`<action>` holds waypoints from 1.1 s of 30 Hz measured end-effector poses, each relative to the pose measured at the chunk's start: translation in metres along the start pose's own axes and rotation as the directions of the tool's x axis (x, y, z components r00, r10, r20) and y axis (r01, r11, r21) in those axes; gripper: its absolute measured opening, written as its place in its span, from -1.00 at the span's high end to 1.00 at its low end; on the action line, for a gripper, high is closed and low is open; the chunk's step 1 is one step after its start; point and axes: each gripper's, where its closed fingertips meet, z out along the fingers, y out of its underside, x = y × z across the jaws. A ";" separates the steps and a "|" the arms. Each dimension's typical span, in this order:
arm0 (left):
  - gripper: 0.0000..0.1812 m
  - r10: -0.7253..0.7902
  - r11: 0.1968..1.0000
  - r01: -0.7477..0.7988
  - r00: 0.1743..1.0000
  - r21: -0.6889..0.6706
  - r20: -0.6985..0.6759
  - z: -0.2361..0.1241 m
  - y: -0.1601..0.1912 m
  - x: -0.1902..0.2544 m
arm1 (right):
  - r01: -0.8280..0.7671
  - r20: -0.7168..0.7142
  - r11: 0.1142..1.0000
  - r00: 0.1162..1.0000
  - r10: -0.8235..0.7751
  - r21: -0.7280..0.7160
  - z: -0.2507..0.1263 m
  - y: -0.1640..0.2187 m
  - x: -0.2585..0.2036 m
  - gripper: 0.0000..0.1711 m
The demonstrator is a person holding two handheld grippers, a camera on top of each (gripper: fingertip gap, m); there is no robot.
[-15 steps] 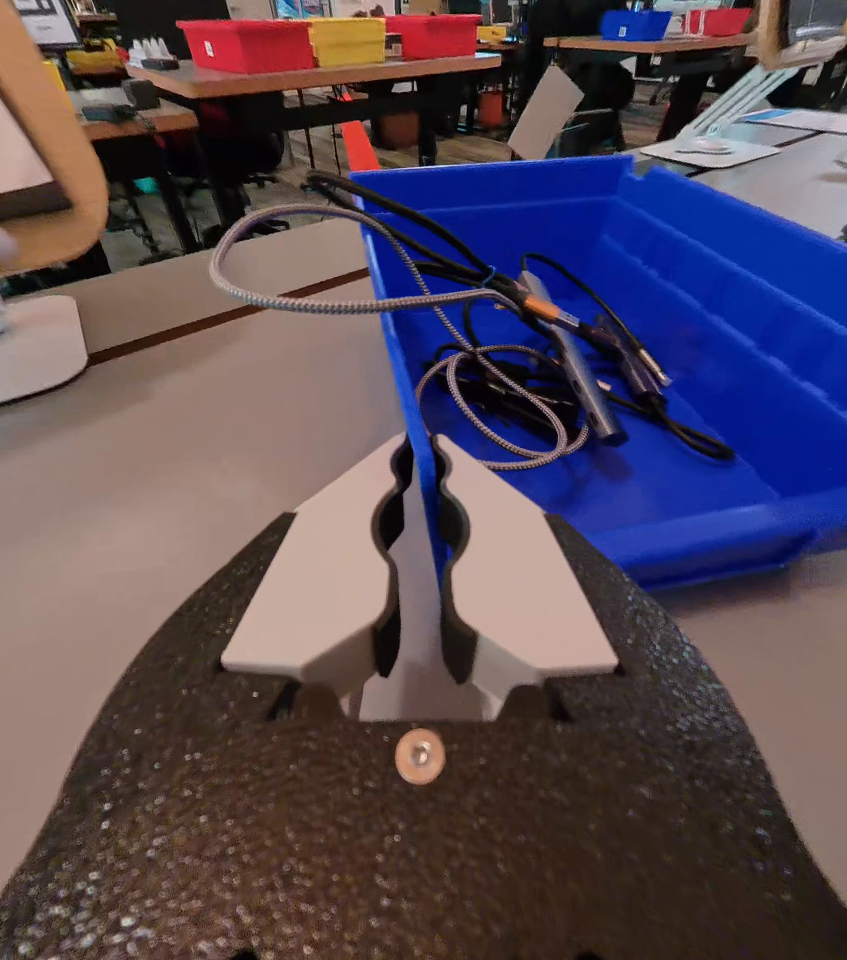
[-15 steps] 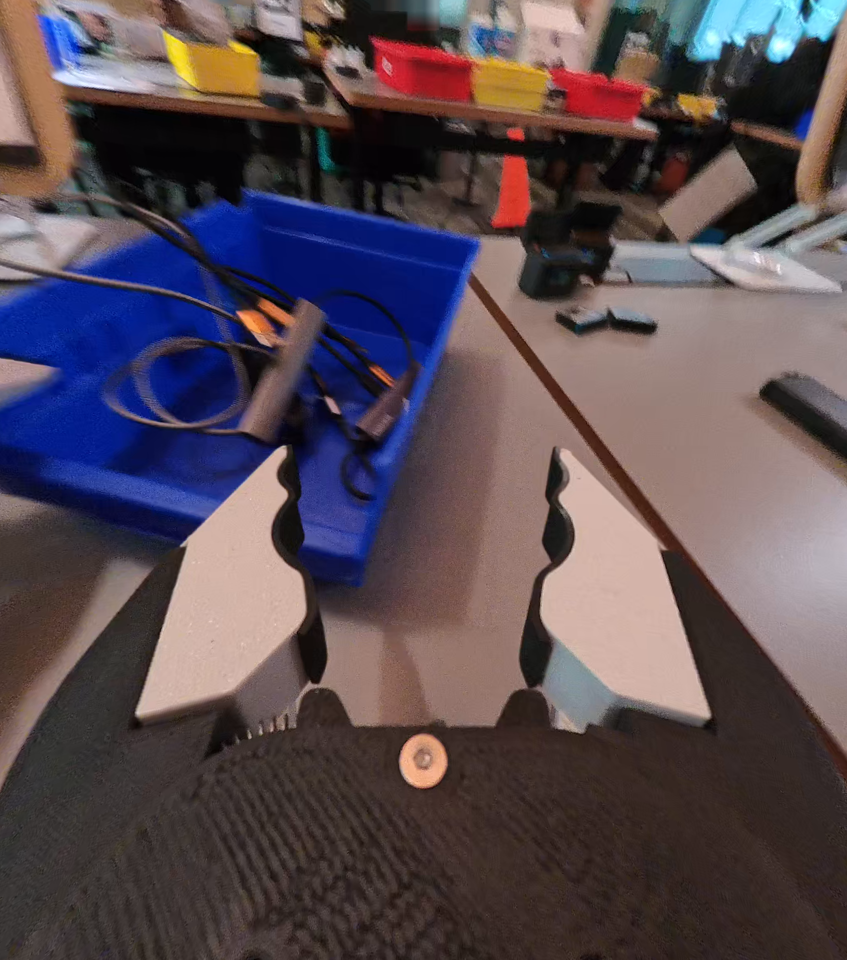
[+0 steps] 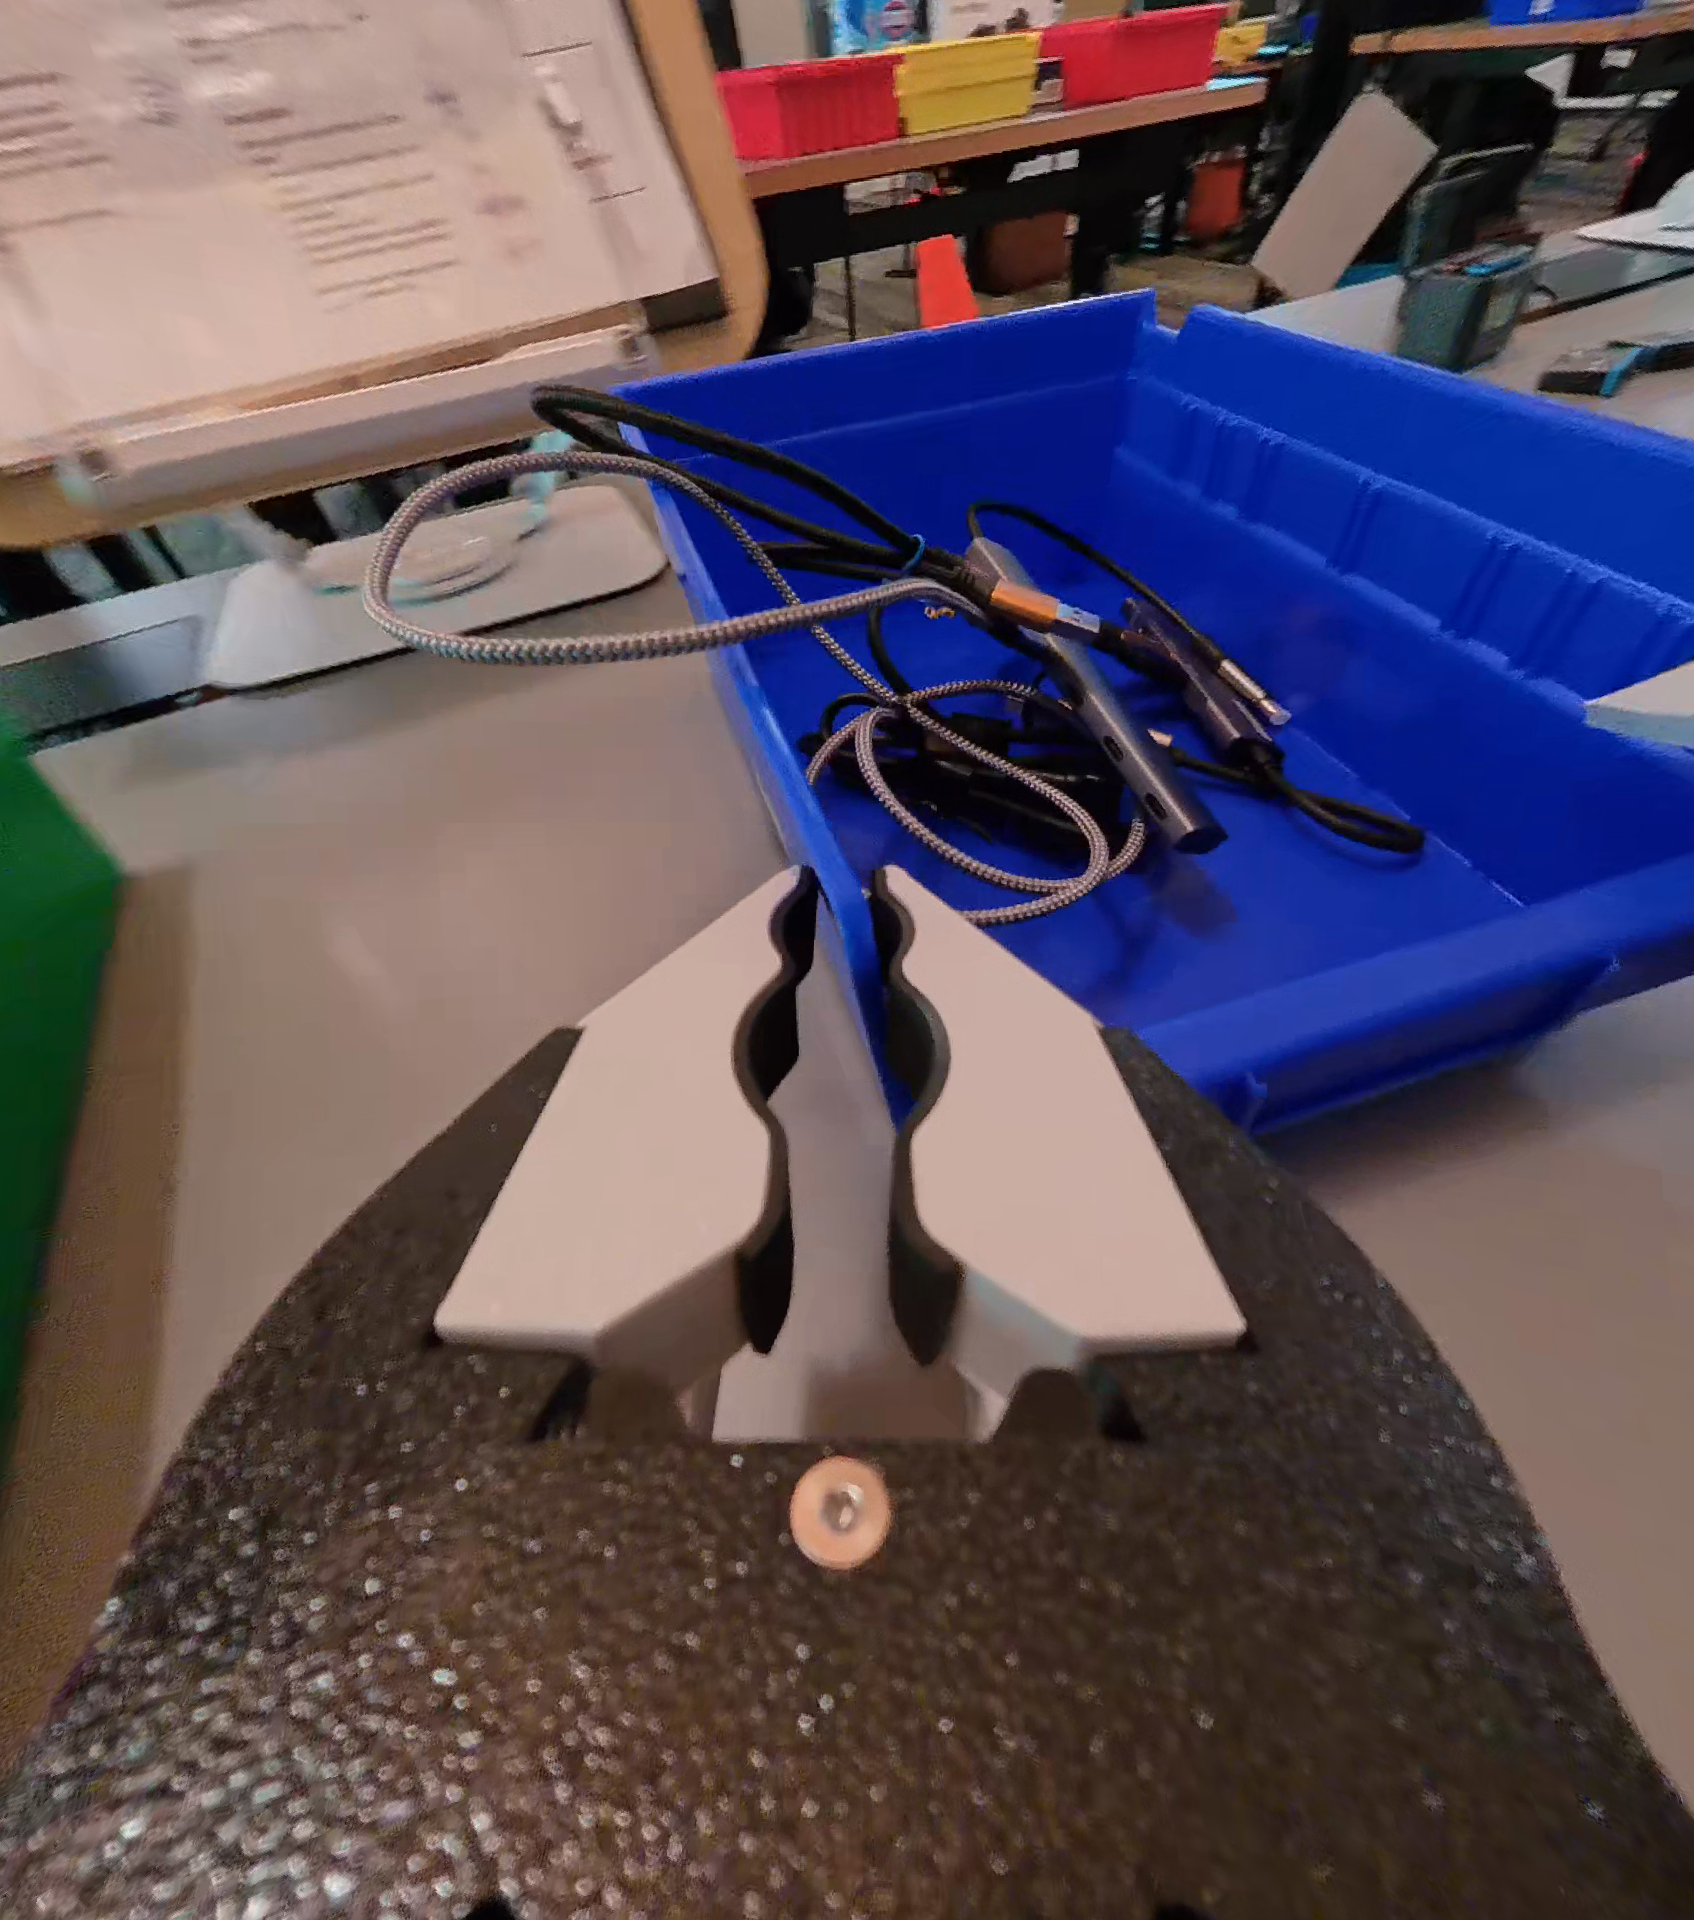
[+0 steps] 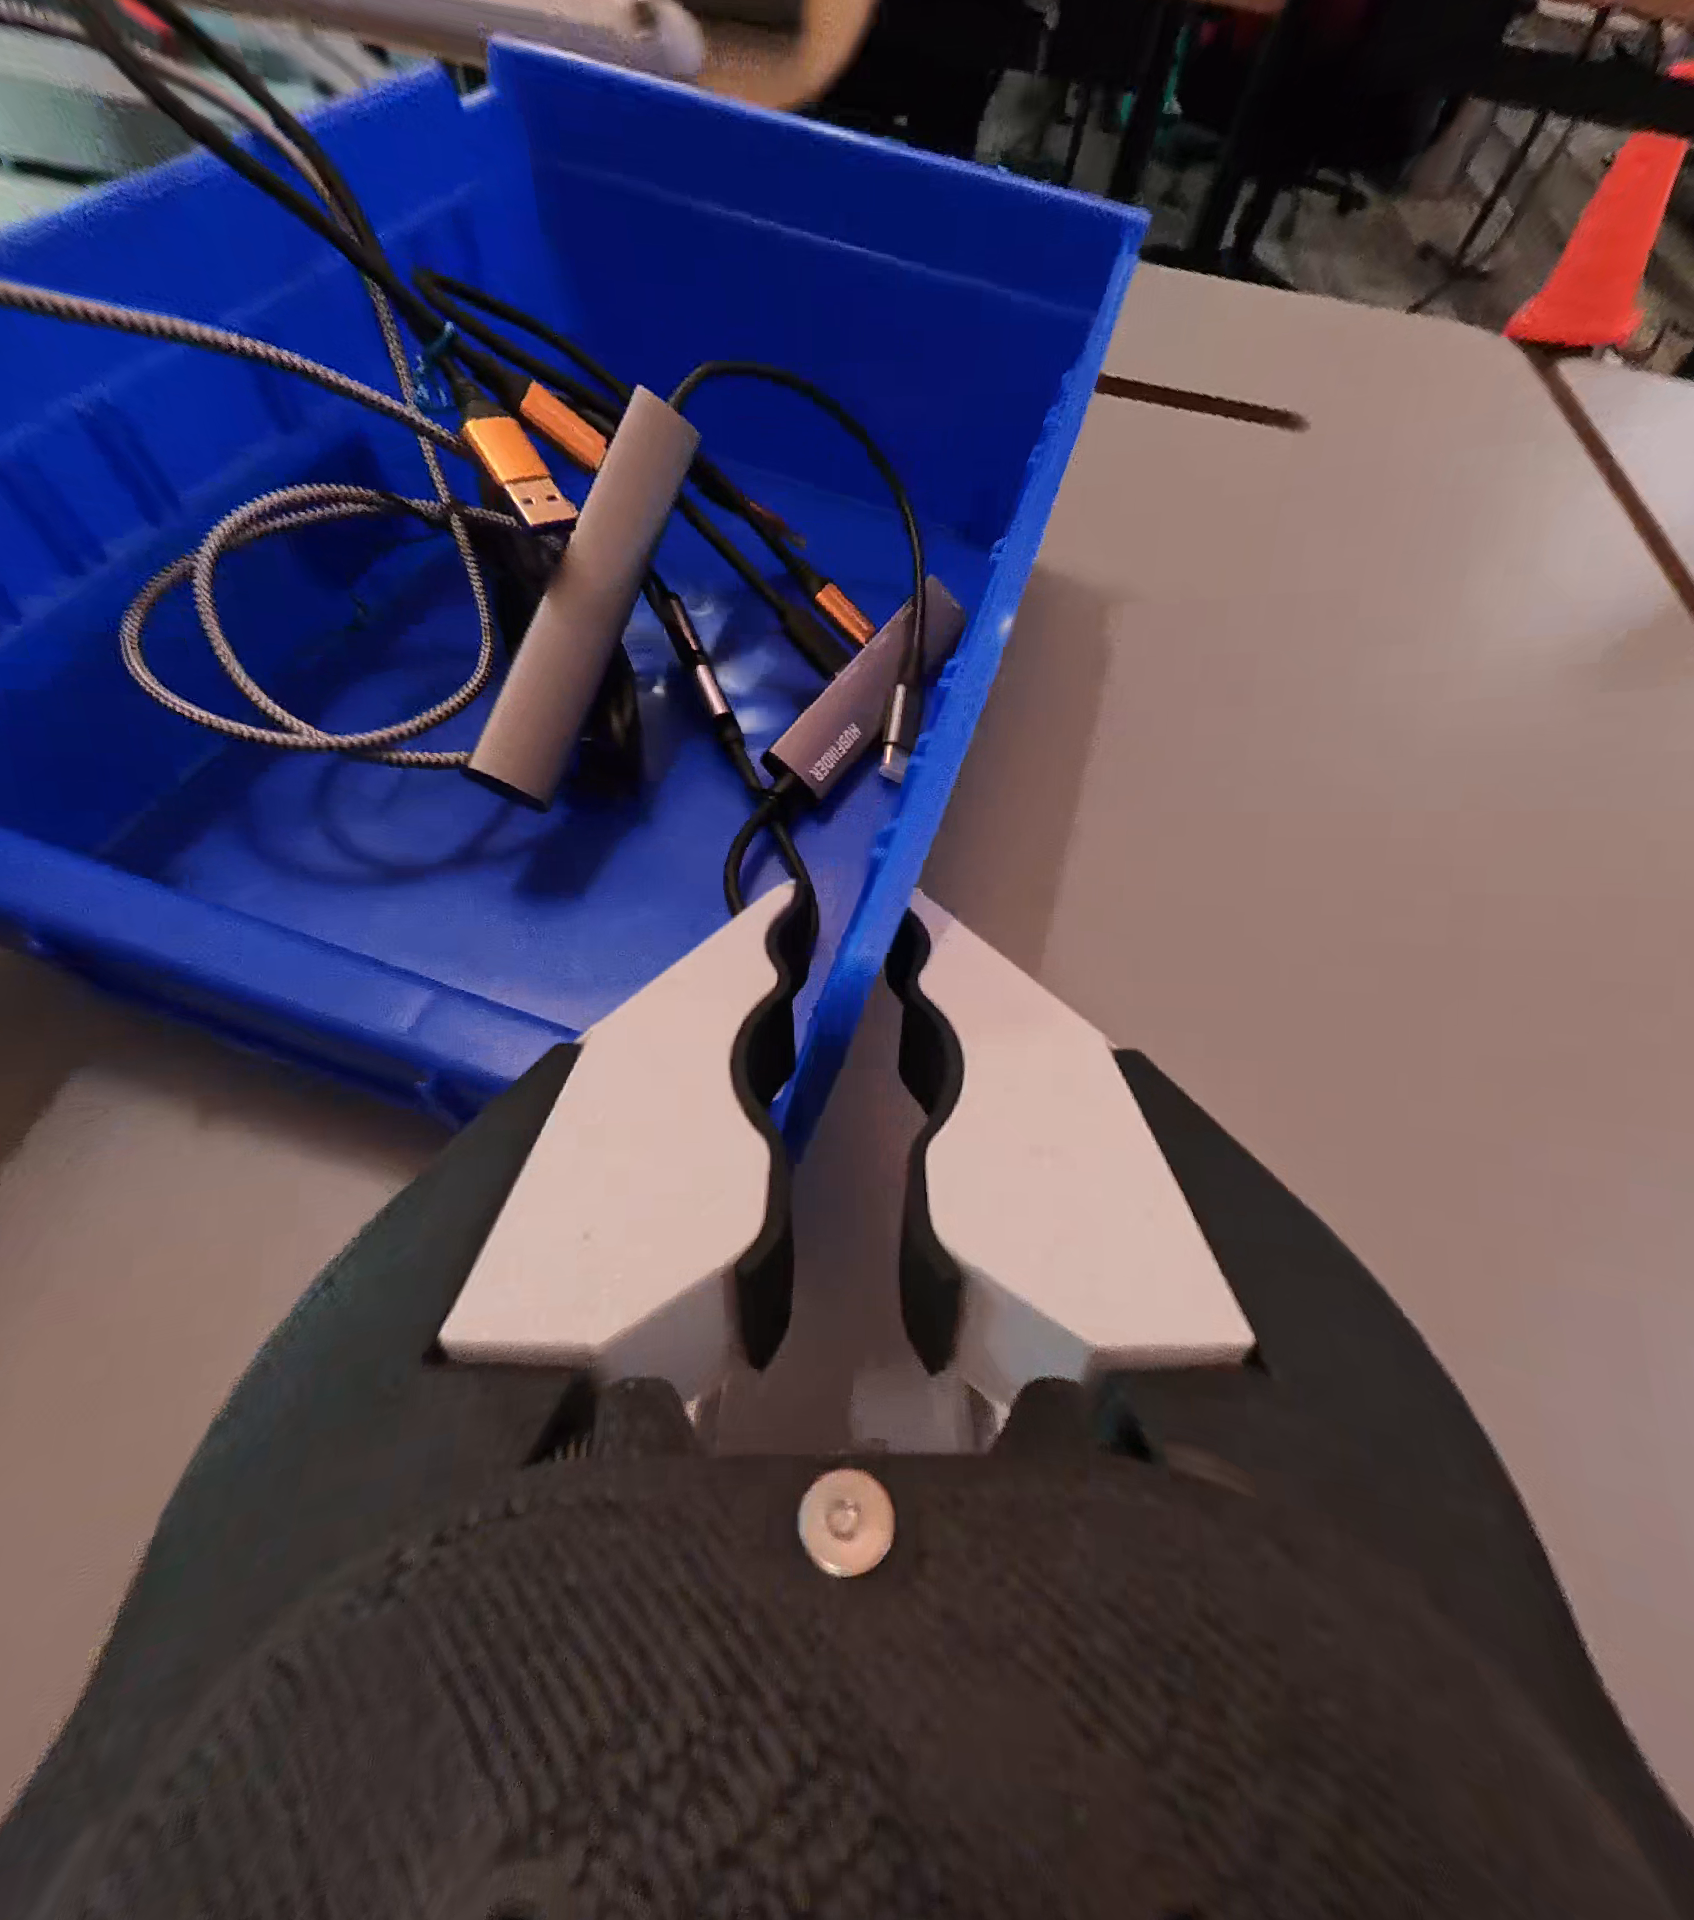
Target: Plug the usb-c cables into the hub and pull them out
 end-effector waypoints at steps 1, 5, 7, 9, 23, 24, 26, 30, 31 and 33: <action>0.92 -0.010 1.000 0.010 1.000 -0.001 0.021 -0.008 0.003 -0.012 | 0.031 0.012 1.000 0.999 -0.031 0.003 0.002 -0.003 -0.015 0.85; 0.91 -0.018 0.999 0.020 0.999 -0.031 0.043 -0.034 0.014 -0.056 | 0.101 0.087 0.994 0.991 -0.103 0.031 0.005 -0.010 -0.065 0.78; 0.75 0.002 0.998 -0.003 1.000 -0.062 -0.026 -0.053 0.014 -0.061 | 0.085 0.074 0.994 0.993 -0.091 0.073 0.000 -0.016 -0.076 0.57; 0.60 0.030 0.998 -0.036 0.992 -0.049 -0.120 -0.089 -0.005 -0.059 | 0.088 -0.023 0.990 0.996 -0.086 0.114 -0.019 -0.026 -0.071 0.11; -0.03 -0.359 0.932 0.361 0.916 0.023 0.176 -0.171 0.052 -0.324 | 0.081 0.311 0.949 0.933 -0.180 0.306 0.008 -0.096 -0.364 0.01; -0.01 -0.380 0.923 0.384 0.912 0.005 0.152 -0.166 0.061 -0.322 | 0.089 0.297 0.947 0.937 -0.185 0.308 0.016 -0.095 -0.369 0.08; 0.03 -0.397 0.913 0.406 0.906 -0.033 0.147 -0.157 0.075 -0.321 | 0.095 0.287 0.956 0.942 -0.176 0.276 0.032 -0.089 -0.375 0.16; 0.46 -0.357 0.930 0.366 0.922 -0.034 0.153 -0.151 0.083 -0.318 | 0.052 0.260 0.963 0.958 -0.123 0.264 0.049 -0.089 -0.373 0.41; 0.58 -0.365 0.926 0.376 0.914 -0.032 0.177 -0.152 0.085 -0.321 | 0.044 0.239 0.960 0.964 -0.113 0.276 0.051 -0.093 -0.371 0.41; 0.71 -0.383 0.919 0.393 0.907 -0.031 0.176 -0.152 0.086 -0.323 | 0.044 0.189 0.957 0.977 -0.101 0.286 0.053 -0.095 -0.365 0.45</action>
